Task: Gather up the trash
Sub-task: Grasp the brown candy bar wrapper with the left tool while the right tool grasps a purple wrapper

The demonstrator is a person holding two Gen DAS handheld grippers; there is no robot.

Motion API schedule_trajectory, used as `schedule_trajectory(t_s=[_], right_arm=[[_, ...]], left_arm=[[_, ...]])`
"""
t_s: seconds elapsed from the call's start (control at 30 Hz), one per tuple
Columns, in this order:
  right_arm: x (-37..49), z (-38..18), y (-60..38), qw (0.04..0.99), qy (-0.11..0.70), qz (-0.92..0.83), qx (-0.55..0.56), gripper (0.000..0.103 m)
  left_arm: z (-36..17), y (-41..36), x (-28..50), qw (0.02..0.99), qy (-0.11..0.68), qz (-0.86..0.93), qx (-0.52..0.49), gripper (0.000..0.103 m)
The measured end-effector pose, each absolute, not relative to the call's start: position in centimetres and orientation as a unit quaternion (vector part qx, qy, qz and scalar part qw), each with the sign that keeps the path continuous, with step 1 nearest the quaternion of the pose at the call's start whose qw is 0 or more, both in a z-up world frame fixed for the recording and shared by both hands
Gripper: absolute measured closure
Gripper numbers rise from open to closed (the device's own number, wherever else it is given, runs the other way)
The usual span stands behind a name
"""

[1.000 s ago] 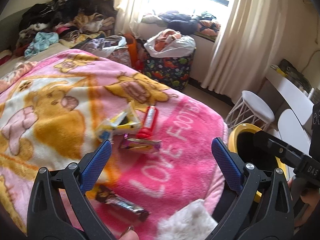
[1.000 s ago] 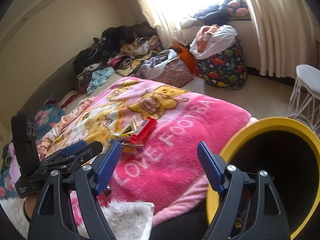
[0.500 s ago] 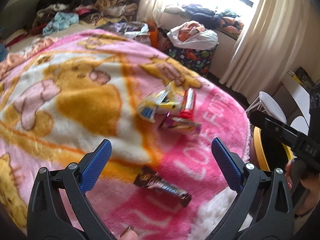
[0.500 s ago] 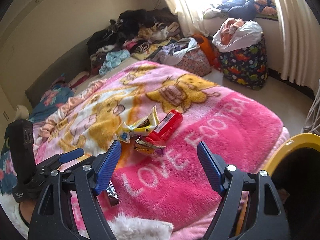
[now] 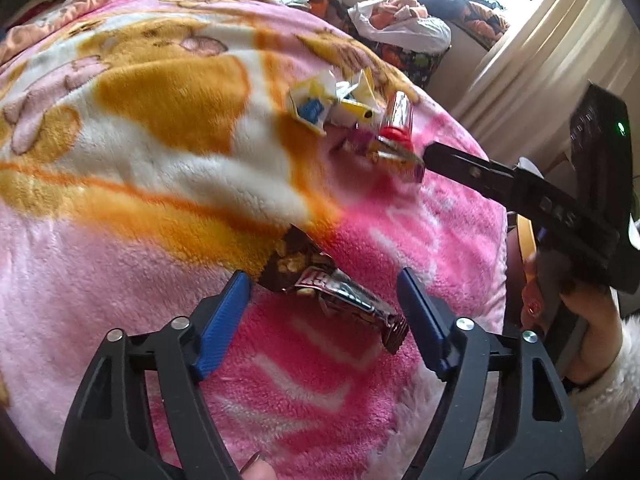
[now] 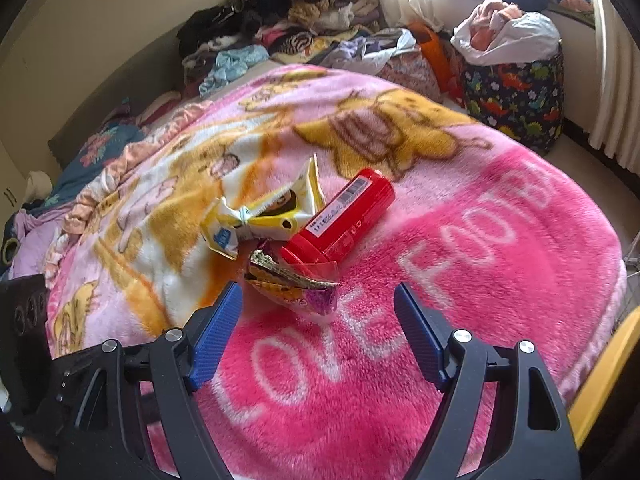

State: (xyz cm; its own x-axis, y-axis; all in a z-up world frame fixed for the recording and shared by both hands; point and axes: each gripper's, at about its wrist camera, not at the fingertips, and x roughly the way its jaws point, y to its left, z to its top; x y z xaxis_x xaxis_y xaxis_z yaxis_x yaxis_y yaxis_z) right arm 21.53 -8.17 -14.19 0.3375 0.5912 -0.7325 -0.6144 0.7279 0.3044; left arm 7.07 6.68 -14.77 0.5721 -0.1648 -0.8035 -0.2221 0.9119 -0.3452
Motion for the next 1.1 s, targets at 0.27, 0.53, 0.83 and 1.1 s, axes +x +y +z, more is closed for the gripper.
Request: schedule_trajectory(t_s=[0.27,0.53,0.83,1.1], right_arm=[[22.7,-16.1,-6.6,0.805,0.46,0.375,-0.013,0.037],[21.9,-15.5,-7.5,0.791,0.456,0.407,0.03,0.074],[19.2,-13.5,-9.9,0.791,0.44,0.419,0.073,0.081],[17.6,-11.6,-13.3,0.808,0.417,0.404,0.102,0.081]], left_arm=[[-15.5,6.9,6.9,0.862,0.465,0.022,-0.2,0.057],[-15.3,7.1,6.9,0.864,0.462,0.022,-0.201,0.077],[-14.4,6.4,6.9,0.865,0.461,0.004,-0.198,0.086],[-13.0,4.8,7.4,0.873,0.449,-0.019,-0.189,0.088]])
